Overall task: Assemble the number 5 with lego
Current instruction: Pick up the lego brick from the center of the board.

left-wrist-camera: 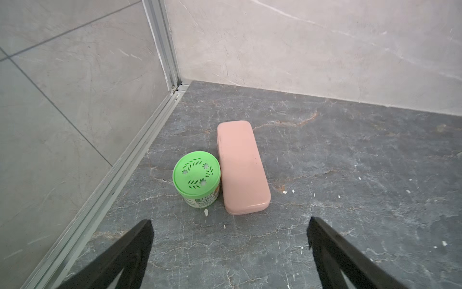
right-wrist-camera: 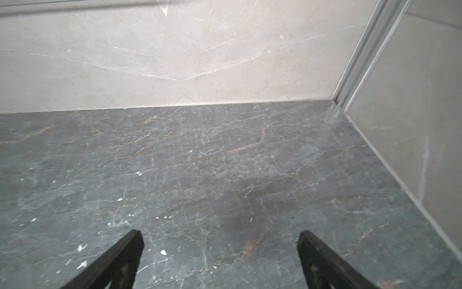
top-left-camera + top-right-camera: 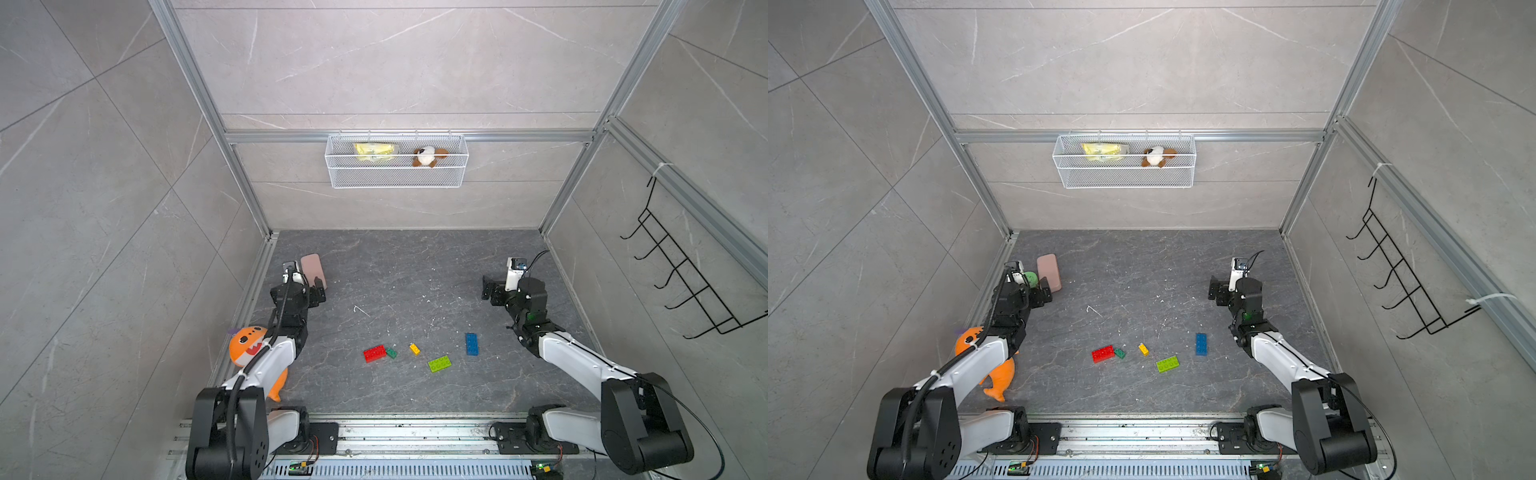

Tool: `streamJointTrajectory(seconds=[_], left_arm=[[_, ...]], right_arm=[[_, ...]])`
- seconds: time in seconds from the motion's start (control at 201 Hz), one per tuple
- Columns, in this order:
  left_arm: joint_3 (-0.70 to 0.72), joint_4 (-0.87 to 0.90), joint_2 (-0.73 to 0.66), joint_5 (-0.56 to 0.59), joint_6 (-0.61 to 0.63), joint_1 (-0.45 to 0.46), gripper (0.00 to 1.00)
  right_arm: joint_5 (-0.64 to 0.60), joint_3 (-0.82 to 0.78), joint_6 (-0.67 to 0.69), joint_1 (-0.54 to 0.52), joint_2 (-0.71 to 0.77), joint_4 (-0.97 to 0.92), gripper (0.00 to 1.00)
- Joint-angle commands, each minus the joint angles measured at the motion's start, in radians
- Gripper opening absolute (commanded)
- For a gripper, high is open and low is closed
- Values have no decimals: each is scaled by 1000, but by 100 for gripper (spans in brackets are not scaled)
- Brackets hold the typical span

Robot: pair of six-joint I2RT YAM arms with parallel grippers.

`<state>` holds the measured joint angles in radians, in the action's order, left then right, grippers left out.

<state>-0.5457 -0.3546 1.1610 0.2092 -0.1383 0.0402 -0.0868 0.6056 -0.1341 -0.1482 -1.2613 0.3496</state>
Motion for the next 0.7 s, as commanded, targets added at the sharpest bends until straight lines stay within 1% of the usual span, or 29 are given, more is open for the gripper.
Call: streamJointTrajectory(seconds=[0.0, 0.05, 0.075, 0.109, 0.149, 0.194, 0.229, 0.254, 0.294, 0.358, 0.418, 0.468, 0.498, 0.547, 0.597, 0.662, 0.692], left_arm=[[-14, 166, -91, -59, -269, -2, 100], [-24, 266, -124, -3, -429, -2, 100], [-29, 302, -133, 11, -478, -3, 100], [-33, 327, -140, -19, -477, -3, 100], [-40, 350, -146, -86, -459, -3, 100], [-50, 384, -144, -147, -440, -2, 100], [-67, 432, -141, -186, -428, 0, 100], [-82, 475, -139, -194, -425, 3, 100], [-99, 536, -139, -199, -431, 12, 100], [-96, 570, -154, -237, -437, 32, 100], [-94, 604, -172, -256, -443, 59, 100], [-91, 630, -188, -261, -449, 79, 100], [-89, 647, -196, -267, -455, 91, 100], [-86, 675, -209, -286, -461, 108, 100], [-85, 711, -217, -304, -473, 124, 99], [-82, 759, -228, -313, -486, 149, 94], [-80, 778, -235, -313, -493, 162, 92]], right_arm=[[134, 157, -185, -4, -30, -301, 100], [191, 282, -271, 0, -94, -499, 100], [228, 326, -285, 2, -134, -558, 100], [333, 368, -288, 8, -192, -599, 100], [443, 382, -295, 10, -239, -589, 100], [500, 355, -322, 3, -249, -529, 100], [501, 322, -334, -10, -231, -469, 100], [486, 309, -334, -19, -214, -450, 100], [448, 293, -327, -33, -187, -447, 100], [417, 288, -319, -49, -147, -463, 100], [344, 278, -286, -86, -89, -487, 100], [224, 265, -239, -144, -23, -509, 100], [193, 249, -234, -162, 15, -506, 100], [201, 211, -317, -158, 74, -482, 100], [233, 205, -387, -150, 95, -527, 100], [404, 228, -369, -149, 59, -541, 99], [446, 248, -373, -152, 29, -573, 94]])
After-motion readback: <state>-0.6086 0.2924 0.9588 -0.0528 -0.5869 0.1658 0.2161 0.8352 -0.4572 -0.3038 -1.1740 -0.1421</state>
